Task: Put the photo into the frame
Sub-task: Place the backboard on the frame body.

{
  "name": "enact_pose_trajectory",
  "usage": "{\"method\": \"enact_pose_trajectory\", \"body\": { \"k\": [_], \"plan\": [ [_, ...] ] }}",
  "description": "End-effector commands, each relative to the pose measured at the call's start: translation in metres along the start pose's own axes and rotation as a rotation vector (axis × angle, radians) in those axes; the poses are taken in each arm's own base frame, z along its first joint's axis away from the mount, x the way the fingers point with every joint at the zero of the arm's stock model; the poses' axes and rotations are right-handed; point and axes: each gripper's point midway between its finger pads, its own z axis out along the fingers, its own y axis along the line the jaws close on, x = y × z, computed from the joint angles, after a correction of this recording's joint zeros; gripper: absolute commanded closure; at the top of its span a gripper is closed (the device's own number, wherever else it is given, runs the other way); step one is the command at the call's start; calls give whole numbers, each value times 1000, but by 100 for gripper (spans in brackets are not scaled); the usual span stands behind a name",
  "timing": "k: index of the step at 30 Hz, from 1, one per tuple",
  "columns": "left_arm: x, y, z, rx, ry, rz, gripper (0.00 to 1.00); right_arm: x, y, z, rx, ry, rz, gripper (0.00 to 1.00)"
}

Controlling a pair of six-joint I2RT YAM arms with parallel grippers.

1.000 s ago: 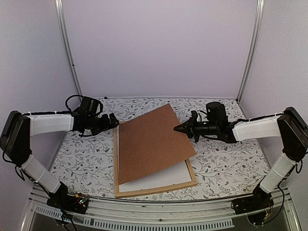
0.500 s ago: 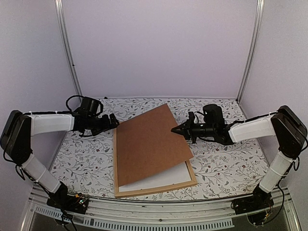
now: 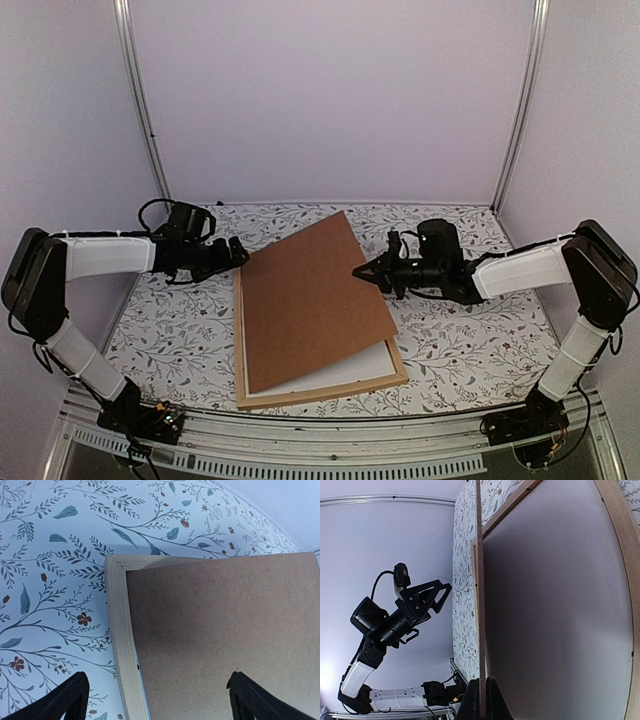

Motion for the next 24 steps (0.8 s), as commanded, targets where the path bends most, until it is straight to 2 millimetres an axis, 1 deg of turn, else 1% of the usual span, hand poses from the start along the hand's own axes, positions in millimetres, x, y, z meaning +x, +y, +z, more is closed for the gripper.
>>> {"method": "enact_pose_trajectory", "body": {
  "k": [1, 7, 14, 24],
  "plan": [
    [1, 4, 4, 4, -1, -2, 0, -3, 6, -1, 5, -50, -50, 100],
    [6, 5, 5, 5, 10, -7, 0, 0, 3, 0, 23, -60, -81, 99],
    [9, 7, 6, 7, 17, -9, 0, 8, -3, 3, 53, -70, -109, 96],
    [19, 11, 10, 4, 37, -15, 0, 19, -16, 11, 85, -50, -108, 91]
  ]
}}
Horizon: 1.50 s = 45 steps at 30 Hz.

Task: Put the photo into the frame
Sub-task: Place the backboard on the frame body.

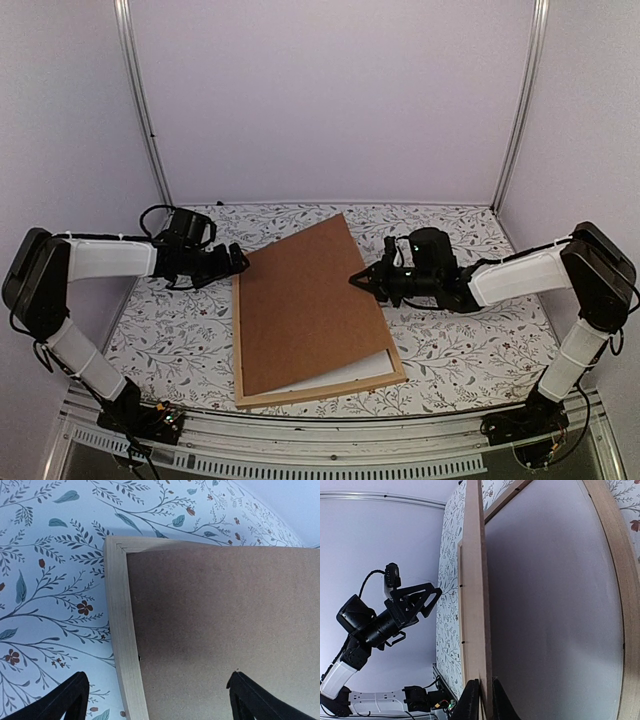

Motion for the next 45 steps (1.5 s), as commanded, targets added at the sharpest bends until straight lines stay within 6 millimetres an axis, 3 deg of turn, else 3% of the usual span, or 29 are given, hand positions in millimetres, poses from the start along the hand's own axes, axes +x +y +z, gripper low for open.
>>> {"method": "enact_pose_trajectory", "body": {
  "k": [1, 17, 34, 45],
  "plan": [
    [7, 6, 7, 3, 14, -11, 0, 7, -9, 4, 29, -2, -25, 90],
    [14, 8, 12, 6, 32, -12, 0, 9, -23, 6, 134, 6, -66, 62],
    [22, 11, 17, 6, 54, -16, 0, 12, -34, 29, 269, 73, -187, 55],
    [25, 12, 21, 4, 64, -15, 0, 9, -42, 30, 357, 80, -224, 48]
  ]
}}
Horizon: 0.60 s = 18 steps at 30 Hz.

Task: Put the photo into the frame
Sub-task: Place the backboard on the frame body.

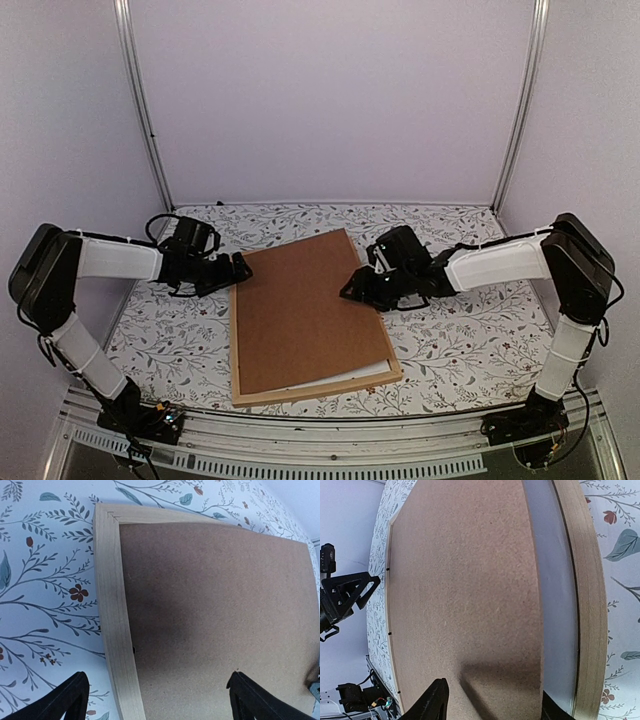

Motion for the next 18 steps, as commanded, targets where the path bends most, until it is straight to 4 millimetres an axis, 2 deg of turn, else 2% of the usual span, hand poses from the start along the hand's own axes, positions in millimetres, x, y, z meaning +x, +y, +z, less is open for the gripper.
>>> {"method": "enact_pose_trajectory", "body": {
  "k": [1, 18],
  "plan": [
    [4, 4, 5, -1, 8, -5, 0, -6, 4, 2, 37, -18, -42, 47],
    [6, 5, 7, -5, 14, -1, 0, -11, -5, 2, 122, -23, -84, 39]
  ]
}}
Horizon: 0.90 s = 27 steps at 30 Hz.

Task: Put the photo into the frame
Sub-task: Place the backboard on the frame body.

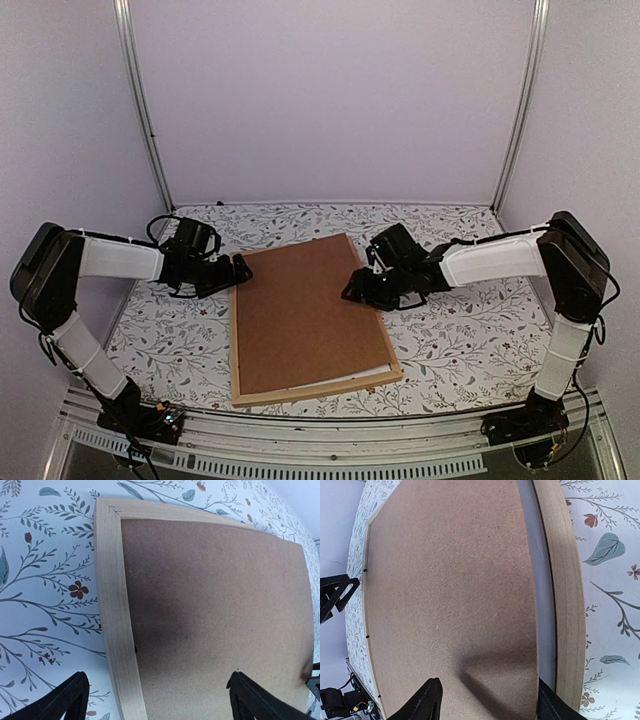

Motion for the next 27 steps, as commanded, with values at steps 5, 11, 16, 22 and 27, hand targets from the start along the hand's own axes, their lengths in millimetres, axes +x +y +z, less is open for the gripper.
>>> {"method": "enact_pose_trajectory", "body": {
  "k": [5, 11, 16, 22, 27],
  "plan": [
    [3, 4, 3, -3, 2, -1, 0, -9, 7, 0, 18, -30, -42, 37],
    [3, 4, 3, -4, 3, 1, 0, -8, 5, 1, 33, -27, -53, 36],
    [3, 4, 3, -3, 4, 0, 0, -12, 4, -2, 64, -44, -81, 36],
    [3, 4, 3, -4, 2, 1, 1, -12, 2, -1, 96, -38, -102, 35],
    [4, 6, 3, -9, 4, 1, 0, -13, -2, -1, 120, -41, -114, 35]
  ]
}}
